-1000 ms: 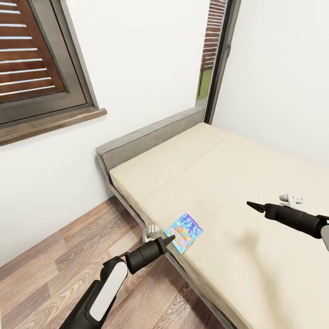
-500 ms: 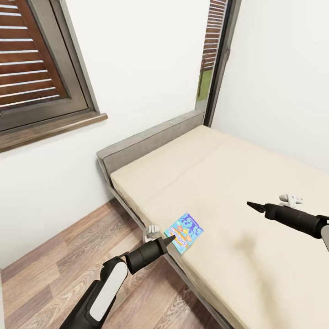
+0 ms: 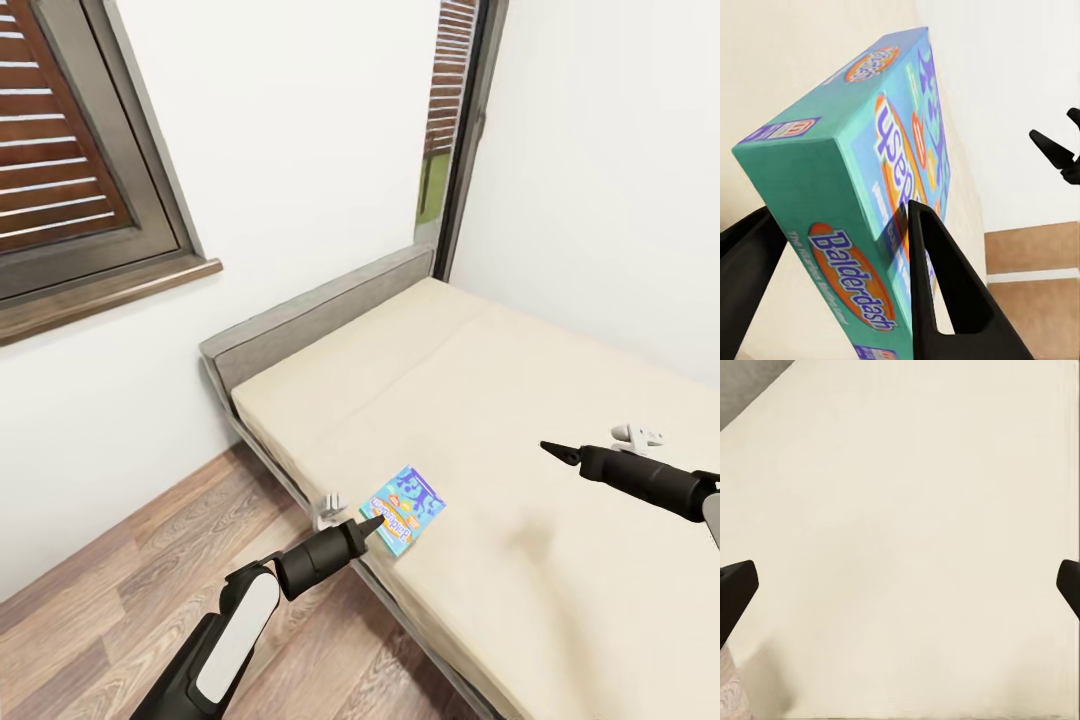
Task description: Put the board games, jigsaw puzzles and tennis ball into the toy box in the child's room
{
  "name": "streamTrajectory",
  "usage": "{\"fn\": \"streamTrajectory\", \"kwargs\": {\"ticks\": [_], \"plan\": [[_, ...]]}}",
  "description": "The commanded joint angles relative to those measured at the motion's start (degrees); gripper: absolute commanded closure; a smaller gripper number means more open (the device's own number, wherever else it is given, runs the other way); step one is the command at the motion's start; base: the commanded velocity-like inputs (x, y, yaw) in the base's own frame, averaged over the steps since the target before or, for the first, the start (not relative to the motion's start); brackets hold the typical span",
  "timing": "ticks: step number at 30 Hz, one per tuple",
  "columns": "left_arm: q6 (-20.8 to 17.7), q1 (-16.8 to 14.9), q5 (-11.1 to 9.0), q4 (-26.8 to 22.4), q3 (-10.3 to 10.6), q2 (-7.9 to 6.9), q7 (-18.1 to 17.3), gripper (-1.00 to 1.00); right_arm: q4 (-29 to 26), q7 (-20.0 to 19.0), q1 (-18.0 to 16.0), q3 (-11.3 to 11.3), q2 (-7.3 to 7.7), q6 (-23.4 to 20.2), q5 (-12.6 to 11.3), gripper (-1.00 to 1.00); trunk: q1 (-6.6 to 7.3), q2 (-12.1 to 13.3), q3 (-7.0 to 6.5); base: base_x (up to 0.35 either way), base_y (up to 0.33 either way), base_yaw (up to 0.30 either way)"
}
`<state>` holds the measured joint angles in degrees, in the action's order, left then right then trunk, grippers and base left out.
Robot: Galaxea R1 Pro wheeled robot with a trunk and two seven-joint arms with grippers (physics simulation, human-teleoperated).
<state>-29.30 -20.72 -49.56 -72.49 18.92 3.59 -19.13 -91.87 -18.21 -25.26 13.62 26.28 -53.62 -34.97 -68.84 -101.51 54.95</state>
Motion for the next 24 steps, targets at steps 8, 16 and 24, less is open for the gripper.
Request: {"fn": "streamTrajectory", "kwargs": {"ticks": [8,16,24], "plan": [[-0.33,-0.02,-0.43,0.0,0.12,0.07,0.15,1.0,-0.08,-0.51,-0.05,0.08,0.0,-0.26,0.42,-1.0,0.01,-0.02,0.04,0.0,0.0,-0.128],[0.14,0.22,-0.3,0.38,0.35,0.1,0.18,1.0,-0.13,-0.51,-0.05,0.09,0.0,-0.2,0.42,-1.0,0.01,-0.02,0.04,0.039,0.0,-0.026],[0.2,0.44,-0.38,0.52,0.35,0.23,0.24,1.0,-0.15,-0.51,-0.05,0.09,0.0,-0.17,0.42,-1.0,0.01,-0.02,0.04,0.049,0.0,-0.004]]}}
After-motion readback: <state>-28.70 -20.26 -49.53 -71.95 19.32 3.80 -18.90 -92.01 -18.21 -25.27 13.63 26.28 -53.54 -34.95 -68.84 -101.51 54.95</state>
